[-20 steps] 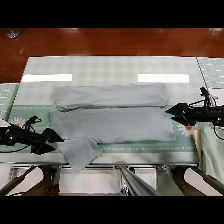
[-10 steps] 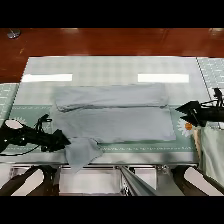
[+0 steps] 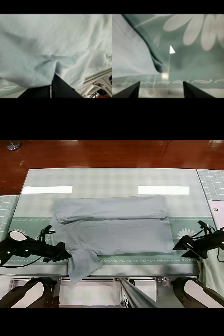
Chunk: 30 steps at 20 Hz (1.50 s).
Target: Fold the shirts.
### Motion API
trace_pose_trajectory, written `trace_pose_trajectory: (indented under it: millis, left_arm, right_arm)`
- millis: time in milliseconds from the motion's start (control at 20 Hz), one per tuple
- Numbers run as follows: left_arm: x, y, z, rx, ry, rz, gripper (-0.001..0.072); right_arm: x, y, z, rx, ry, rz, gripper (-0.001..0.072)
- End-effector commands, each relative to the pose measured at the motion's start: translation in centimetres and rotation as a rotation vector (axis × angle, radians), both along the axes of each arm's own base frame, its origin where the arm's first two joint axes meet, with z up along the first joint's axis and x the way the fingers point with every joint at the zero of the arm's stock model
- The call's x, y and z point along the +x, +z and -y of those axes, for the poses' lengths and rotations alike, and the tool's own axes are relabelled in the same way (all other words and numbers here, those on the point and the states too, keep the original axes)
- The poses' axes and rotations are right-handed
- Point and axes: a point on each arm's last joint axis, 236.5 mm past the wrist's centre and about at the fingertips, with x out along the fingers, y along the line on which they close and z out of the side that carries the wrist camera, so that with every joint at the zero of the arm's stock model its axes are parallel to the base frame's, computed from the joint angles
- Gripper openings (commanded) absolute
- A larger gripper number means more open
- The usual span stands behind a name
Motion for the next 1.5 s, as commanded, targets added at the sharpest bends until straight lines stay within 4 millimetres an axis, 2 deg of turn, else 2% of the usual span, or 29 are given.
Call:
trace_pose_trajectory:
  millis: [0,250,300,350,400,450,500,650,800,850,900,1000,1200,1450]
  left_arm:
    - [0.1,0.1,0.1,-0.005,0.002,0.003,0.002]
    - [1.1,0.3,0.5,-0.022,0.039,0.026,0.0021]
    - [1.3,0.3,0.6,-0.026,0.038,0.037,0.0021]
    - [1.4,0.3,0.6,-0.025,0.042,0.04,0.002]
    - [1.5,0.3,0.5,-0.023,0.047,0.045,0.0021]
    - [1.7,0.3,0.5,-0.02,0.05,0.05,0.0021]
    - [2.1,0.4,0.4,-0.018,0.047,0.064,0.002]
    - [5.3,3.0,-1.2,-0.023,0.054,0.149,0.0021]
    - [10.9,6.8,-3.1,-0.031,0.147,0.3,0.0021]
    - [12.7,7.5,-3.7,-0.006,0.158,0.367,0.002]
    - [14.3,7.7,-4.4,0.032,0.176,0.419,0.002]
    - [16.5,8.0,-4.7,0.063,0.199,0.456,0.002]
    - [20.8,7.9,-3.8,0.056,0.194,0.477,0.002]
    - [26.9,8.0,-4.6,0.045,0.262,0.46,0.002]
  right_arm:
    - [0.6,-0.9,-2.0,0.003,0.064,0.013,0.0615]
    - [5.8,-0.8,-5.0,0.047,-0.01,0.183,0.0614]
    - [6.6,-0.7,-5.2,0.05,-0.026,0.209,0.0589]
    - [7.1,-0.6,-5.4,0.059,-0.04,0.226,0.0533]
    - [7.3,-0.5,-5.5,0.063,-0.042,0.237,0.0416]
    - [7.3,-0.4,-5.6,0.073,-0.017,0.252,0.0157]
    - [7.2,-0.2,-5.9,0.087,0.028,0.272,0.0025]
    - [7.7,0.9,-4.7,0.05,0.093,0.277,0.0025]
    - [11.3,3.6,-3.5,0.011,0.066,0.365,0.0025]
    - [12.6,4.8,-4.0,0.033,0.055,0.407,0.0025]
    - [14.1,6.0,-4.6,0.068,0.036,0.47,0.0025]
    - [17.0,7.0,-4.1,0.055,-0.03,0.564,0.0025]
    - [21.2,6.9,-3.9,0.108,-0.067,0.604,0.0025]
    - [26.5,6.8,-3.2,0.167,-0.096,0.614,0.0025]
